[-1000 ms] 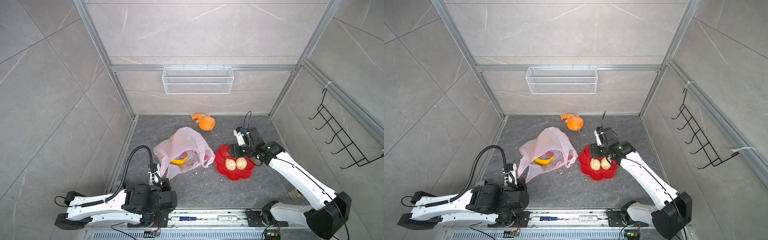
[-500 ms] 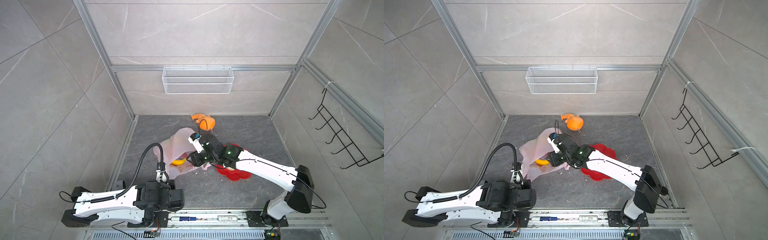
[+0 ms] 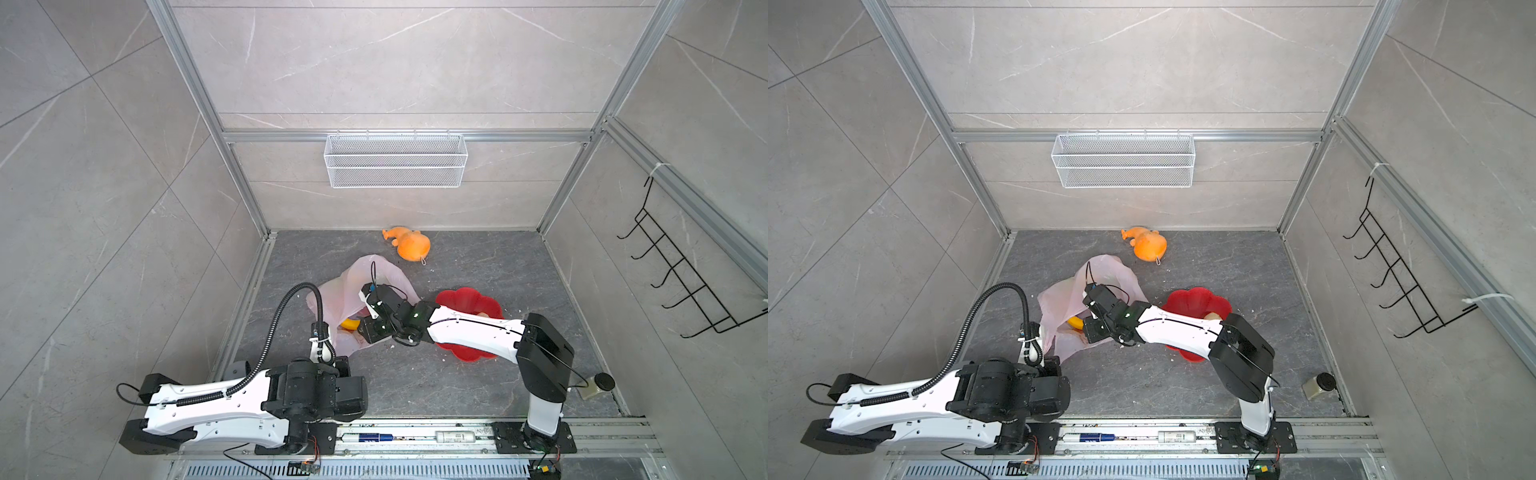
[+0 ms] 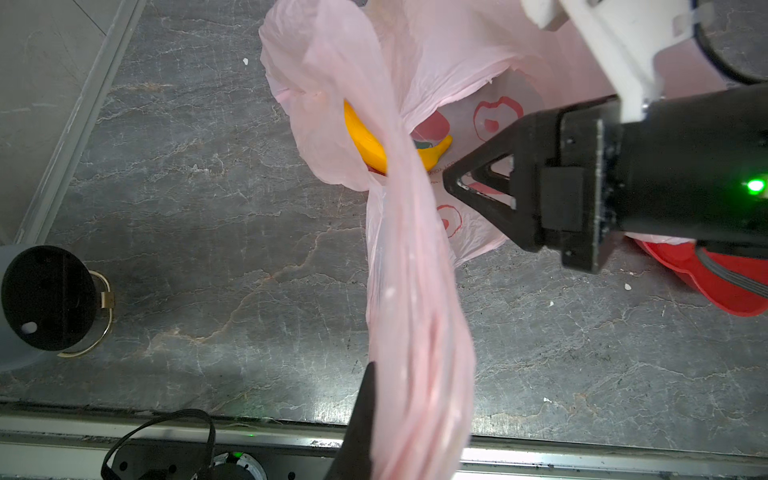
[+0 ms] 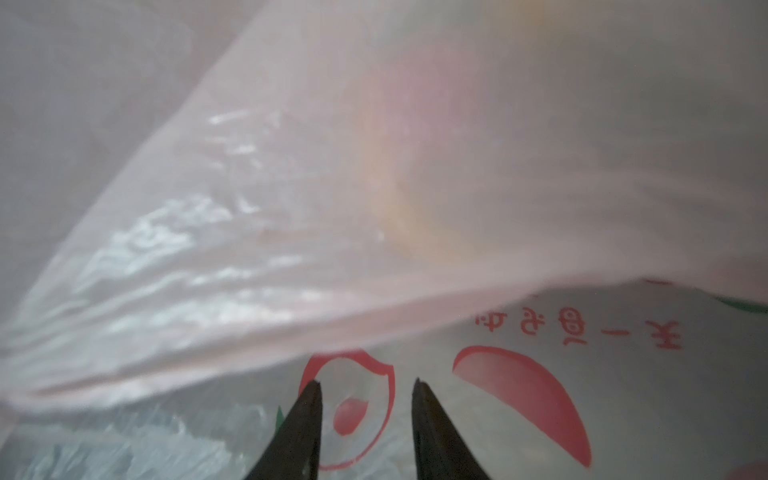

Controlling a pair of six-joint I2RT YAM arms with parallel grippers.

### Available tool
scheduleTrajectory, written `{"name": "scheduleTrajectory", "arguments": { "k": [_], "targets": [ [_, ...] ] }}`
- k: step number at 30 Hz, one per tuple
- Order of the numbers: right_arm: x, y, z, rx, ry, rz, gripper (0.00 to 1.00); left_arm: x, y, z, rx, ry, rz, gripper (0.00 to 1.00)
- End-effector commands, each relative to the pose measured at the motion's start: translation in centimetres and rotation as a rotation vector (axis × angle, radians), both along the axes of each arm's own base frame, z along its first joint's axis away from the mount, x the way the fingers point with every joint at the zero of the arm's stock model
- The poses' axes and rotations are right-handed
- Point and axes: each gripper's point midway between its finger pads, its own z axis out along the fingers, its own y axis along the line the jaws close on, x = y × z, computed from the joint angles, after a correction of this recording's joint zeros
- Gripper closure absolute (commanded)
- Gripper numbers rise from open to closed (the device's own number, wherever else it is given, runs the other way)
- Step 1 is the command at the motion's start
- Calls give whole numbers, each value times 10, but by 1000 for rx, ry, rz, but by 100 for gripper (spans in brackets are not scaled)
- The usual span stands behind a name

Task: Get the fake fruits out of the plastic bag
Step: 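Move the right gripper back into the bag opening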

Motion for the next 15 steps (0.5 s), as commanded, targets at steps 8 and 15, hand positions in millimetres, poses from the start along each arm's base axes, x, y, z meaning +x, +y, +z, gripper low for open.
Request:
{"name": "scheduleTrajectory", "arguments": {
  "k": [8, 15],
  "targets": [
    [42, 32, -13, 3, -35, -121, 55, -6, 31, 4, 24, 39, 48, 100],
    [64, 52, -29, 5, -8, -196, 36, -12, 43, 5, 66, 76, 63, 100]
  ]
}}
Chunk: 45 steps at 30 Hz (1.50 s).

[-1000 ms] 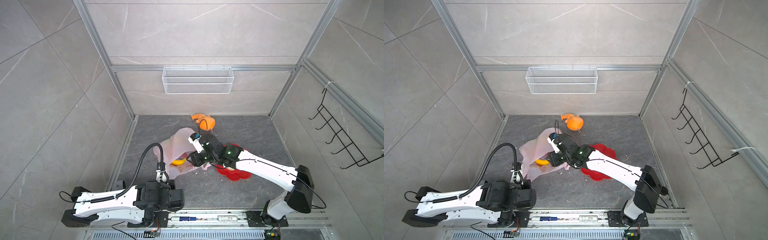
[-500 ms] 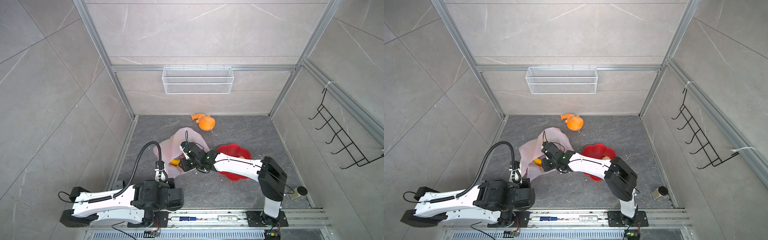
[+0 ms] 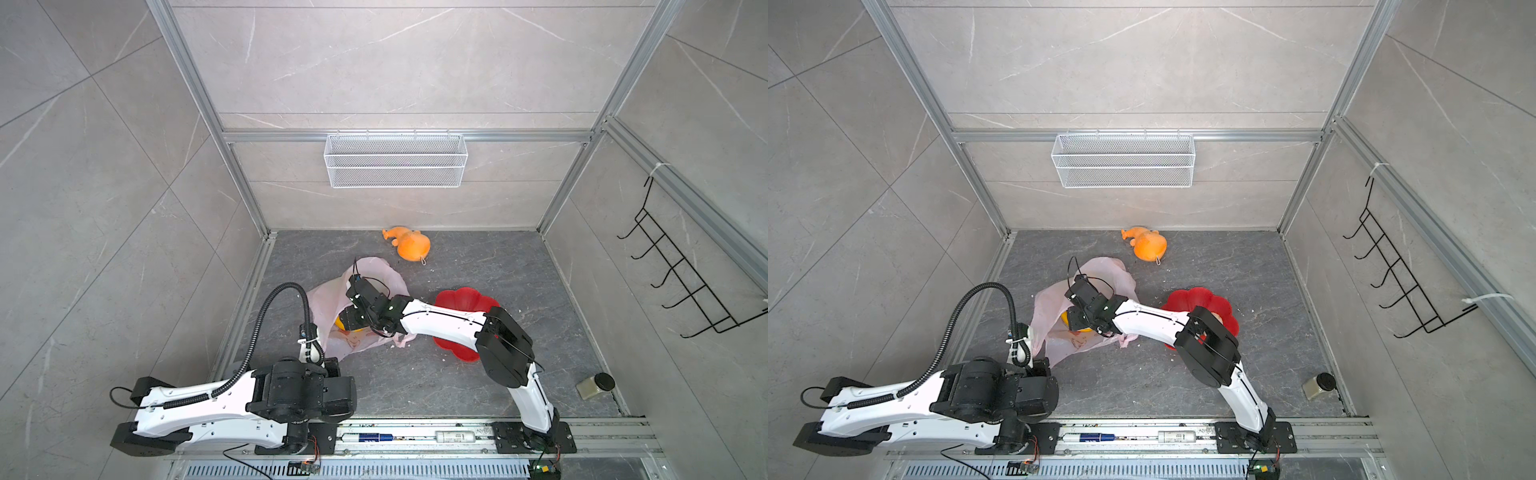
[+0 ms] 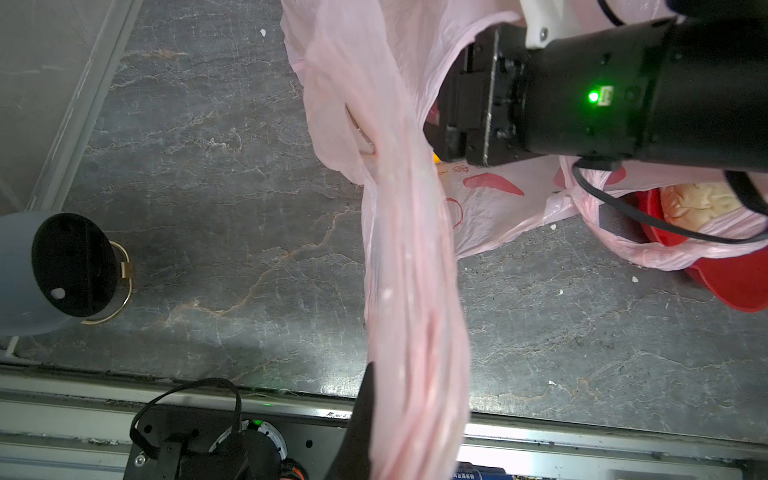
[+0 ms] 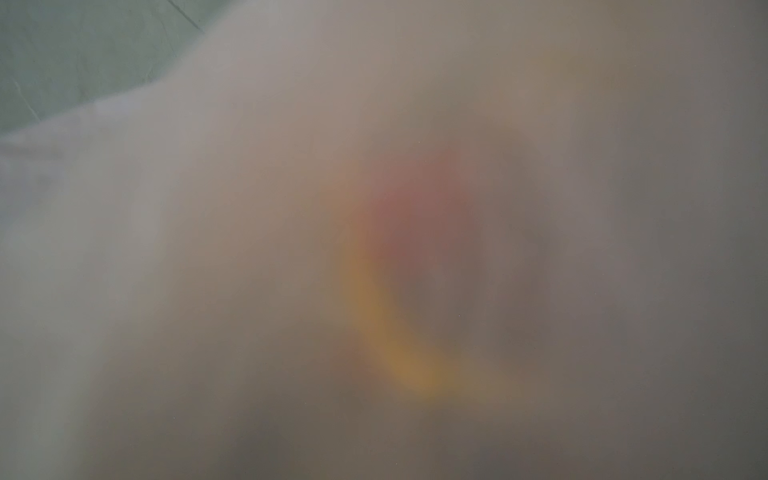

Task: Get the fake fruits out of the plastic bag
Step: 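Move the right gripper back into the bag opening, then grasp the red apple inside the bag with the right gripper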

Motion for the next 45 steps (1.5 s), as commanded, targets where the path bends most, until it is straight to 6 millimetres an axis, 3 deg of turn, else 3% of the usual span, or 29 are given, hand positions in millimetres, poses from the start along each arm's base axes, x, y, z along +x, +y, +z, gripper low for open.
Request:
{"name": "scheduleTrajectory", "arguments": {
  "k": [1, 5, 13, 26, 41, 43, 44, 45],
  "targets": [
    [15, 4, -15, -20, 26, -71, 33, -3, 22, 5, 71, 15, 22, 100],
    [28, 11, -25, -40, 39, -127, 22, -3, 20, 1, 54, 13, 6, 100],
    [45, 3, -38, -93, 16, -237, 8, -1, 14, -8, 8, -5, -37, 100],
    [58, 22, -40, -37, -20, -231, 6, 1, -2, -16, -29, -23, -99, 100],
    [78, 19, -54, -85, -55, -288, 8, 1, -11, -14, -49, -34, -138, 100],
    [81, 20, -48, -77, -59, -290, 9, 1, -11, -13, -50, -36, -138, 100],
    [81, 18, -65, -102, -47, -291, 10, 1, -11, -13, -51, -36, -140, 100],
    [82, 17, -67, -106, -45, -293, 10, 1, -11, -13, -52, -36, -138, 100]
  ]
}}
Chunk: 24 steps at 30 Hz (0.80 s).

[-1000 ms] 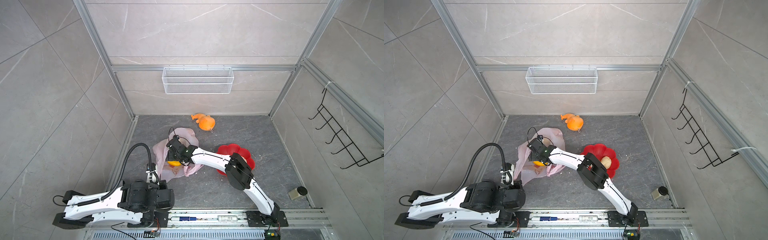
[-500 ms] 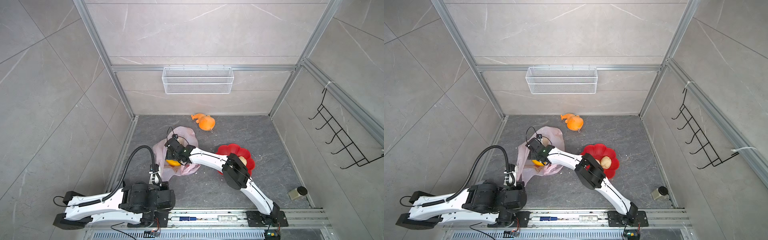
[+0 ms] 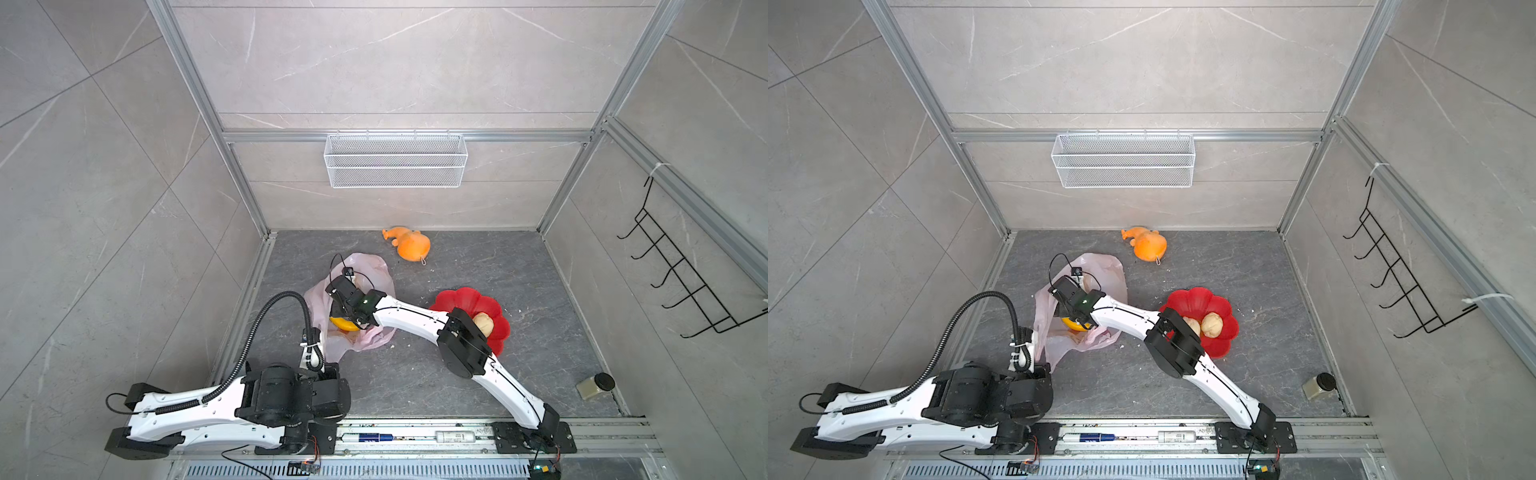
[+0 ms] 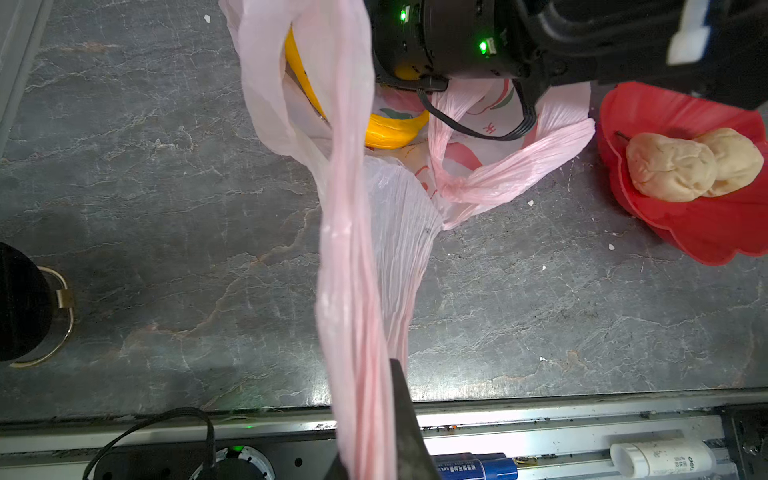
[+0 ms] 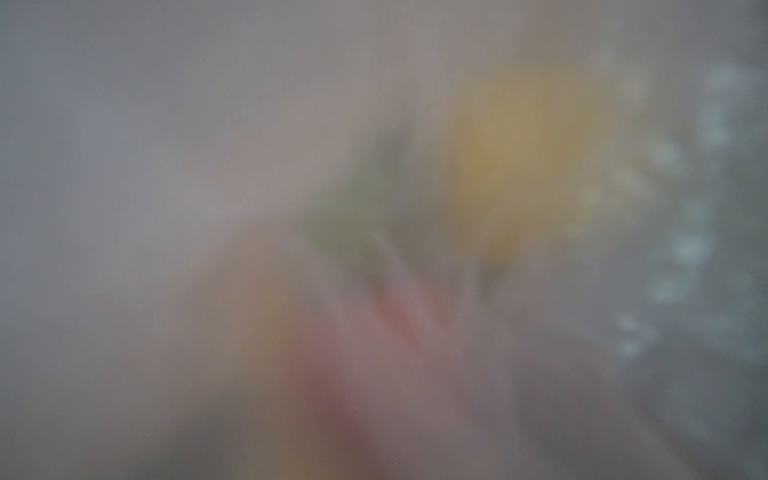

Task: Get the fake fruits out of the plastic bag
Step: 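Grasp the red apple inside the bag with the right gripper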

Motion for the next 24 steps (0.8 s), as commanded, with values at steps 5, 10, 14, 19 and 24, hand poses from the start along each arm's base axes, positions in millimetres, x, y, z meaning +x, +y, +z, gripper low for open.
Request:
{"name": "scheduleTrajectory", "arguments": {
  "k": [5, 10, 14, 19, 24],
  "targets": [
    [15, -17, -28, -58, 20, -58, 17, 3, -2, 4, -11, -29, -13, 100],
    [16, -18, -23, -59, 9, -49, 26, 4, -1, 4, -13, -36, -9, 100],
    [12, -17, -11, -36, -1, -25, 35, 6, 0, 5, -18, -49, 6, 100],
    [-4, -13, 3, -5, 30, 63, 44, 13, 5, 7, -39, -92, 58, 100],
    [-34, -18, 21, 12, 73, 168, 49, 20, 12, 8, -68, -148, 125, 100]
  ]
}}
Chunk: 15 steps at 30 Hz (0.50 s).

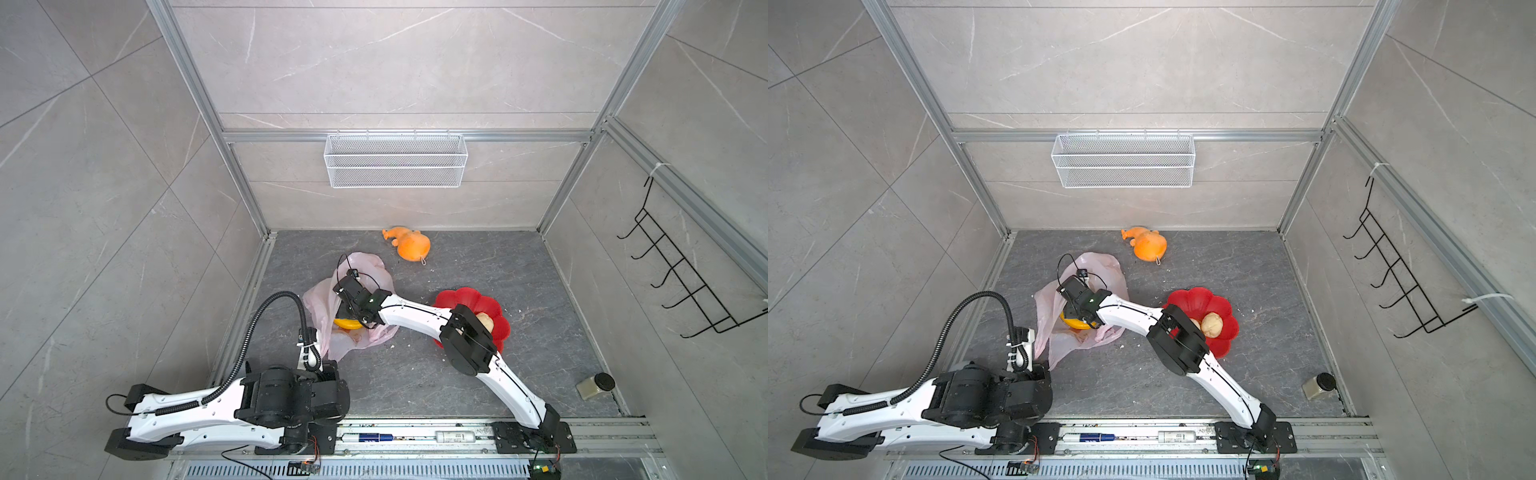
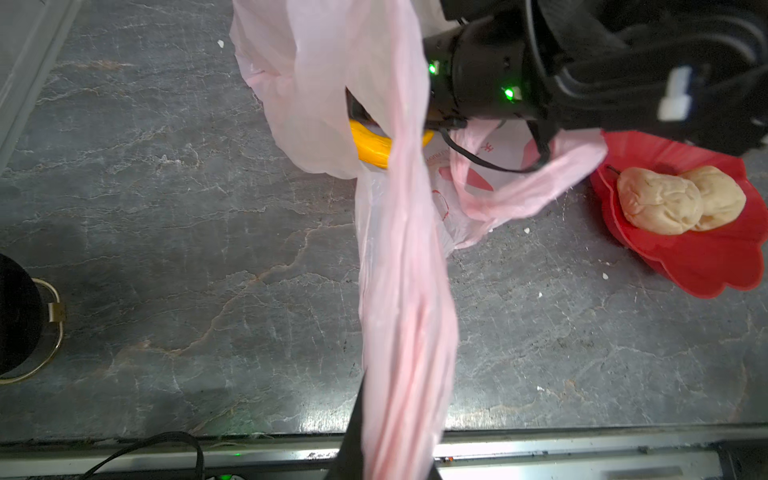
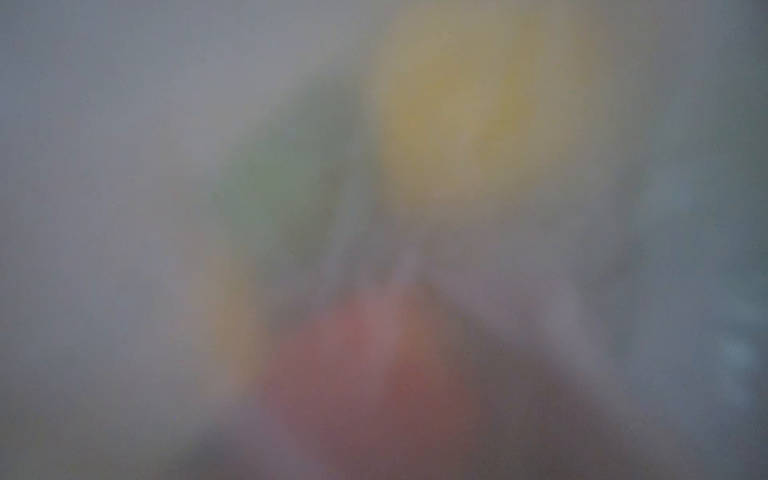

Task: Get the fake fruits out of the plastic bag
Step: 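Grasp the red apple inside the bag with the right gripper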

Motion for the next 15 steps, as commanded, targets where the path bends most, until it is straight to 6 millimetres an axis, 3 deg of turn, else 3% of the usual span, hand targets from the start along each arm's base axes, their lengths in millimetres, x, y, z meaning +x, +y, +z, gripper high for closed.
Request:
{"name": "scheduleTrajectory", "arguments": {
  "k": [1, 6, 15],
  "targets": [
    [-27, 0, 39, 47, 14, 107, 50, 10, 6, 7, -43, -78, 63, 100],
    [-61, -10, 61, 55, 34, 190, 50, 10, 3, 1, -57, -79, 67, 100],
    [-98, -48, 91, 44, 69, 255, 50, 7, 10, -11, -29, -47, 108, 100]
  ]
}}
